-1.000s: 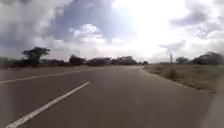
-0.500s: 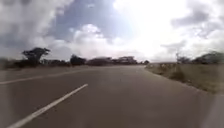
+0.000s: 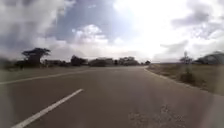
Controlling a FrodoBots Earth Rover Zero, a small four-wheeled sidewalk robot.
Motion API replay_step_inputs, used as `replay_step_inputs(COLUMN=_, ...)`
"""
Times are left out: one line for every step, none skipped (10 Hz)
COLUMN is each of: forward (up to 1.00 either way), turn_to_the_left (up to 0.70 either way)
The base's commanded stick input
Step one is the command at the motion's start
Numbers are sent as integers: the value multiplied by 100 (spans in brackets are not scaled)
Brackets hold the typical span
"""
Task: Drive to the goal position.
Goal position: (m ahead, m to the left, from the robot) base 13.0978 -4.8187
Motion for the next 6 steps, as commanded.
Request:
replay_step_inputs(forward=100, turn_to_the_left=0)
replay_step_inputs(forward=100, turn_to_the_left=0)
replay_step_inputs(forward=100, turn_to_the_left=0)
replay_step_inputs(forward=100, turn_to_the_left=0)
replay_step_inputs(forward=100, turn_to_the_left=0)
replay_step_inputs(forward=100, turn_to_the_left=0)
